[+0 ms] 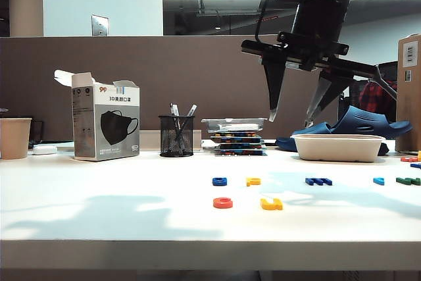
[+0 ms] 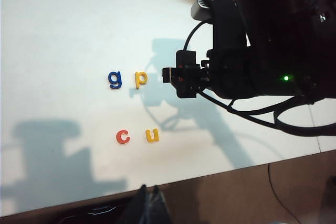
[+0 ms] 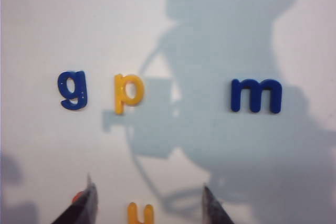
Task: Select the appropriate letters from the row of letter magnets placed on the table to arrange into the word "cup".
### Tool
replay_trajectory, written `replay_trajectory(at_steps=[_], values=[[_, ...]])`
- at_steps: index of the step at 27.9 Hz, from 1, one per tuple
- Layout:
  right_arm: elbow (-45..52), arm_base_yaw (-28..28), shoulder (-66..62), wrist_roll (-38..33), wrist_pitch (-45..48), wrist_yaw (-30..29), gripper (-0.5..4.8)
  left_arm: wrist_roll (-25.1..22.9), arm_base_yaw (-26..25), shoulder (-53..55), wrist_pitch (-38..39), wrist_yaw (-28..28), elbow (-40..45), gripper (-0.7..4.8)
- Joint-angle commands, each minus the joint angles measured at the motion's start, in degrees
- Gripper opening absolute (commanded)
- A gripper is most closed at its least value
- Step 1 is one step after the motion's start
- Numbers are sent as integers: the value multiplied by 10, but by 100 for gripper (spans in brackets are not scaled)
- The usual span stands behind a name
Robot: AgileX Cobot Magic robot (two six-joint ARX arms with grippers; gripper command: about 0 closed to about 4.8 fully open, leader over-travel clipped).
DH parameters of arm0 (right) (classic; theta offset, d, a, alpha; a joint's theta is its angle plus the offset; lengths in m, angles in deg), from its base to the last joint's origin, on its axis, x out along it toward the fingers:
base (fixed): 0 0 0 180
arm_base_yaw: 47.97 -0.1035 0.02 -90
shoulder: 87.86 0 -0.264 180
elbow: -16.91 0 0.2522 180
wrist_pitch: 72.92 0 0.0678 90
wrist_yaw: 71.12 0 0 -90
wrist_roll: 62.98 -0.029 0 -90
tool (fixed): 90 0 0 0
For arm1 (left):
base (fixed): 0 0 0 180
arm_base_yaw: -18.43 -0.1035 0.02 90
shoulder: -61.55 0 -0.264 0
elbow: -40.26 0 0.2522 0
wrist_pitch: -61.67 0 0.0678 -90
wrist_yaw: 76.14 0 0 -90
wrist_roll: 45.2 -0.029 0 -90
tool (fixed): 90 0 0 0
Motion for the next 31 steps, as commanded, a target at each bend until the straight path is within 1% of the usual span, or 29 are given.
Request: replay_trajectory(at_steps=[1, 5, 8, 14, 22, 31], values=[[-46, -1, -26, -2, -12, -23, 249, -3, 0, -2, -3, -4, -2, -5], [-114, -2, -78, -1, -59, -22, 249, -3, 0, -2, -3, -4, -2, -5], [-137, -8, -104, 1, -64, -18, 249, -3, 0, -2, -3, -4, -2, -5], [-141, -16, -129, 5, -47, -18, 248, -3, 0, -2, -3, -4, -2, -5], [-141, -18, -160, 35, -44, -16, 247, -3, 0, -2, -3, -4, -2, -5], [-153, -38, -165, 73, -24, 17, 248, -3, 0, -2, -3, -4, -2, -5]])
